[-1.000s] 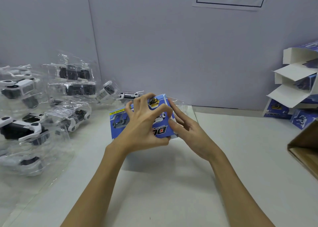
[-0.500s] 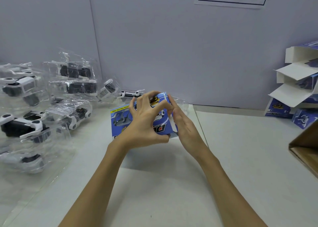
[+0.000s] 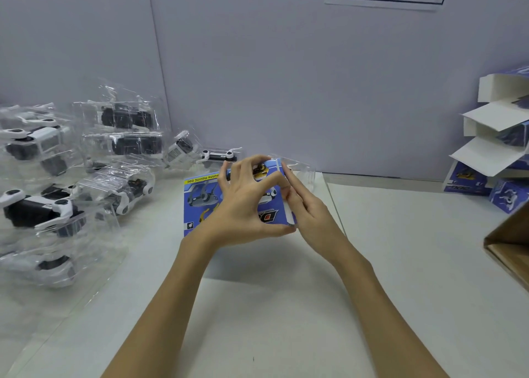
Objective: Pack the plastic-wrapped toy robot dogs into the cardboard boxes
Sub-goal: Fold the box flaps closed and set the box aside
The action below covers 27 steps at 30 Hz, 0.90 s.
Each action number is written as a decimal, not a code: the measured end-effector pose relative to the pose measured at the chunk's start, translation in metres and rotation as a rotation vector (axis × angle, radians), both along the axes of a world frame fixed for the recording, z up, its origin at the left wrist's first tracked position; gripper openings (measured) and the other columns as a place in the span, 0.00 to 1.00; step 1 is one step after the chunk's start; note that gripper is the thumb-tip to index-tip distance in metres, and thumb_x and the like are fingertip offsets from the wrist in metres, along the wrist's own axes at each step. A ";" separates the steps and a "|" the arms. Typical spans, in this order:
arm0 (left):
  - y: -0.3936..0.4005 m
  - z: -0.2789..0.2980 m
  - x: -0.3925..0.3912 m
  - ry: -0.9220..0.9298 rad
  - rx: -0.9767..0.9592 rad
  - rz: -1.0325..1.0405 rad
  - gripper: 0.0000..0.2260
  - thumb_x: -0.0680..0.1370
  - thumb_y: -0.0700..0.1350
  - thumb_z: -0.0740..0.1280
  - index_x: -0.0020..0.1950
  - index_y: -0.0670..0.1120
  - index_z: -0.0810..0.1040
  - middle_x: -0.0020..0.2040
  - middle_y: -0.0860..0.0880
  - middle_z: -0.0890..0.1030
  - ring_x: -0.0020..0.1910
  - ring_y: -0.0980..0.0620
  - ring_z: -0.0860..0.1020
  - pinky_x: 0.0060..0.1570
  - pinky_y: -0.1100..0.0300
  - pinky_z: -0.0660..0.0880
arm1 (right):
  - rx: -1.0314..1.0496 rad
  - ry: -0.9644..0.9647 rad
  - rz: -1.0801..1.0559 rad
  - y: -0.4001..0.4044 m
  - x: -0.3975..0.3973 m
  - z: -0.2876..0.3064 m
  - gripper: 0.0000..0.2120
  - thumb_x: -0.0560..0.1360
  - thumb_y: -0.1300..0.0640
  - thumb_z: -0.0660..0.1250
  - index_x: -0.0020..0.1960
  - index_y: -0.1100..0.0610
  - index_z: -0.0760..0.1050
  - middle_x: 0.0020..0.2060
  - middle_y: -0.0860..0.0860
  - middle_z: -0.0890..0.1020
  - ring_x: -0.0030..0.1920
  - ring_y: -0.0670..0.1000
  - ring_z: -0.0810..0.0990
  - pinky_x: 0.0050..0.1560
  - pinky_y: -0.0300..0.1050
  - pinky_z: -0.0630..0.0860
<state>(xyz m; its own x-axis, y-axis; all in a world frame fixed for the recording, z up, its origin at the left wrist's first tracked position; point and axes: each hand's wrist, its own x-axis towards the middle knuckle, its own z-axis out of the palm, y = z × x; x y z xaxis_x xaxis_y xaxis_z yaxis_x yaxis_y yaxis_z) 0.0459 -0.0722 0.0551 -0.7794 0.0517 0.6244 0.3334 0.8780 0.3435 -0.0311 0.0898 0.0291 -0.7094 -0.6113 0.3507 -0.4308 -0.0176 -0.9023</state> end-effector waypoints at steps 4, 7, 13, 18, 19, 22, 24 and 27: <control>-0.003 0.001 0.002 -0.026 0.042 -0.055 0.24 0.66 0.62 0.82 0.56 0.61 0.75 0.71 0.55 0.63 0.75 0.58 0.57 0.79 0.41 0.40 | 0.007 -0.230 0.275 0.020 -0.007 0.010 0.32 0.83 0.57 0.63 0.80 0.32 0.59 0.70 0.48 0.80 0.67 0.57 0.81 0.62 0.53 0.81; -0.001 0.002 0.003 -0.044 0.034 -0.067 0.23 0.66 0.61 0.82 0.55 0.60 0.76 0.72 0.54 0.64 0.76 0.57 0.58 0.78 0.39 0.41 | -0.004 -0.267 0.312 0.026 -0.009 0.010 0.37 0.80 0.61 0.67 0.79 0.31 0.61 0.69 0.53 0.80 0.67 0.60 0.81 0.61 0.53 0.81; -0.002 0.003 0.005 -0.039 0.054 -0.076 0.24 0.66 0.59 0.83 0.53 0.64 0.73 0.71 0.55 0.64 0.75 0.59 0.58 0.77 0.38 0.43 | -0.050 -0.252 0.285 0.026 -0.009 0.006 0.34 0.81 0.58 0.71 0.78 0.33 0.64 0.69 0.53 0.81 0.65 0.60 0.82 0.58 0.53 0.83; -0.005 0.001 0.002 -0.014 0.066 -0.056 0.23 0.66 0.61 0.82 0.54 0.62 0.74 0.71 0.55 0.64 0.75 0.55 0.60 0.78 0.38 0.42 | -0.067 -0.231 0.259 0.023 -0.009 0.005 0.30 0.82 0.54 0.70 0.78 0.35 0.65 0.70 0.51 0.80 0.66 0.59 0.82 0.62 0.57 0.81; -0.005 0.001 0.001 -0.008 0.062 -0.049 0.23 0.66 0.61 0.82 0.55 0.61 0.75 0.71 0.54 0.64 0.75 0.55 0.60 0.78 0.37 0.43 | -0.065 -0.227 0.256 0.023 -0.009 0.005 0.29 0.83 0.54 0.70 0.78 0.35 0.65 0.70 0.51 0.80 0.66 0.59 0.82 0.63 0.57 0.81; -0.006 -0.001 -0.001 0.003 0.071 -0.039 0.23 0.66 0.63 0.80 0.55 0.61 0.75 0.71 0.54 0.65 0.75 0.55 0.60 0.78 0.37 0.43 | -0.061 -0.211 0.248 0.021 -0.008 0.004 0.29 0.83 0.52 0.69 0.79 0.35 0.64 0.70 0.50 0.80 0.66 0.58 0.82 0.63 0.54 0.81; -0.005 -0.001 -0.001 0.007 0.060 -0.034 0.23 0.66 0.64 0.79 0.55 0.61 0.75 0.71 0.54 0.65 0.74 0.56 0.60 0.77 0.35 0.44 | -0.064 -0.215 0.252 0.020 -0.008 0.003 0.29 0.83 0.53 0.69 0.79 0.35 0.63 0.72 0.50 0.78 0.66 0.59 0.82 0.64 0.55 0.81; -0.004 -0.002 -0.001 0.002 0.060 -0.037 0.23 0.66 0.63 0.79 0.56 0.61 0.75 0.71 0.53 0.65 0.74 0.56 0.60 0.77 0.35 0.44 | -0.066 -0.230 0.244 0.019 -0.008 0.001 0.30 0.82 0.53 0.70 0.79 0.34 0.63 0.72 0.51 0.77 0.65 0.60 0.82 0.63 0.57 0.81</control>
